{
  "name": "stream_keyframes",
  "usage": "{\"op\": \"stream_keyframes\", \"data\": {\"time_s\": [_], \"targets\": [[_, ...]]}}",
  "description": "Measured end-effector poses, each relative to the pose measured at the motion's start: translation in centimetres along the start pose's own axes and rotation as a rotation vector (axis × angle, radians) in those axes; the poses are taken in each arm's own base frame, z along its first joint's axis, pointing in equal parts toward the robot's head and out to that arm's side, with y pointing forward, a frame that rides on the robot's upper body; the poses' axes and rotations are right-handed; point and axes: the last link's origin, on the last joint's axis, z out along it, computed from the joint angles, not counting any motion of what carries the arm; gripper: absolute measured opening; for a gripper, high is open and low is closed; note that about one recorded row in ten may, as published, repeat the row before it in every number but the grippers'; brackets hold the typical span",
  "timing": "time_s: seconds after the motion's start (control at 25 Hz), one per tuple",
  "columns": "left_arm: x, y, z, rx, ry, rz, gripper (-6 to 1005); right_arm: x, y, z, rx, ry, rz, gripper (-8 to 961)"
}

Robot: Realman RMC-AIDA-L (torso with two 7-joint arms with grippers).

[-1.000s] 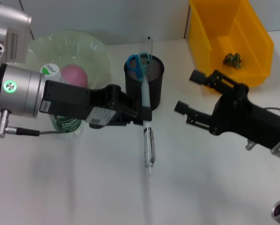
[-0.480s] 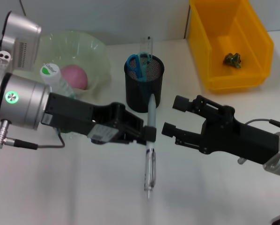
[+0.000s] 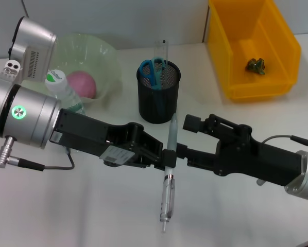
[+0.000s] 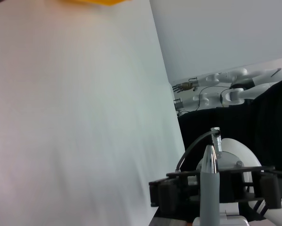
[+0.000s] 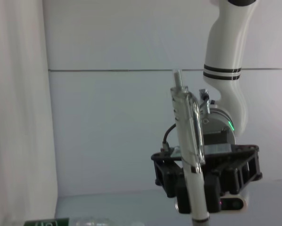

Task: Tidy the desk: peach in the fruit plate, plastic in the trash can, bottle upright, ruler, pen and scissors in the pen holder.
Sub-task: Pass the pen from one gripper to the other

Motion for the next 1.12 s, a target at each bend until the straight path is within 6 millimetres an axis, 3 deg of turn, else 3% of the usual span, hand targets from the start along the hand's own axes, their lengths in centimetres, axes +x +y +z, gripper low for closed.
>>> {"op": "stream_keyframes", "data": {"time_s": [0.6,0.84,1.04,1.12], "targets": [[-0.48,-0.1,0.71,0.008,-0.044,0.002,179,-0.37,0.41,0.39,-0.022,-0.031,0.016,802],[-0.41,-0.17,0.76,0.004,-0.041,-0.011,181,-0.54,0.45,0.41,-0.022,-0.042,-0.009,734],[-0.41,-0.16,0.92,0.003,-0.045,-0.013,183,-0.61,0.56,0.45,-0.029,-0.047,-0.017,505],[-0.4,-0.16,0.9,0.002,-0.044,-0.014,183,-0.62,0.53,0.47,-0.027,-0.048,-0.02,462]]}}
